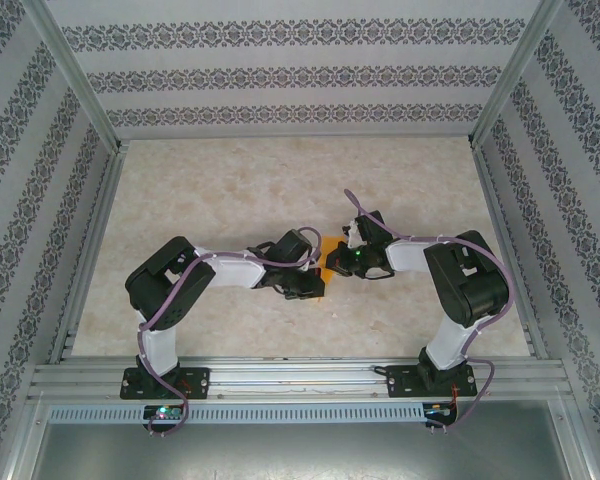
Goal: Fold a paper plane with a square sheet of paper (fold left side to right side)
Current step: Fold the wing for the fifth time at the center of the table.
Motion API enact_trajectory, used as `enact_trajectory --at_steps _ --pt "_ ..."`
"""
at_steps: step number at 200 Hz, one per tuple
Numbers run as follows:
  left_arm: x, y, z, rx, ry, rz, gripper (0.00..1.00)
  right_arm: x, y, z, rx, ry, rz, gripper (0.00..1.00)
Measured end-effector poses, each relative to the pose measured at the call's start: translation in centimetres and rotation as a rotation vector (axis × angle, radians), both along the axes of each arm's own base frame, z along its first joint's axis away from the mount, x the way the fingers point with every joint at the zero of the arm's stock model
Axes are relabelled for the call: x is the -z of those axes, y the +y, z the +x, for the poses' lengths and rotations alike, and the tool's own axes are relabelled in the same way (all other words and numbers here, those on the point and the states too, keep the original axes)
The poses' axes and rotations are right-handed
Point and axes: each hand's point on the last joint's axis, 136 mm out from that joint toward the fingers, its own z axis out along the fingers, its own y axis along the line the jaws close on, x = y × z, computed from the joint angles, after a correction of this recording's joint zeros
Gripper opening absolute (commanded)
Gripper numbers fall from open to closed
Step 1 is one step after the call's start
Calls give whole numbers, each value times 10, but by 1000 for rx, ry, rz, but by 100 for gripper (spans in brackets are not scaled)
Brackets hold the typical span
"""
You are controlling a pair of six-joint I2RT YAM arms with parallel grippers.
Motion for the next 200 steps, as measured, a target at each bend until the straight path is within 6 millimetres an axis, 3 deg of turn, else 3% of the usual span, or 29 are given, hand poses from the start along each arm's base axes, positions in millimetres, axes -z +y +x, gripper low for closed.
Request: enact_trajectory --at_steps 64,148,176,200 --pt "0 4 -4 -17 -17 -30 1 1 1 -1 -6 4 -11 0" --pt "-1 22 -27 -19 17 -20 1 1 1 -1 -6 6 -12 0" --pt "-19 24 -28 -21 7 -29 1 1 1 -1 -6 6 -11 0" --pt "-40 13 -18 -4 -28 -61 1 1 1 -1 -6 7 -11 0"
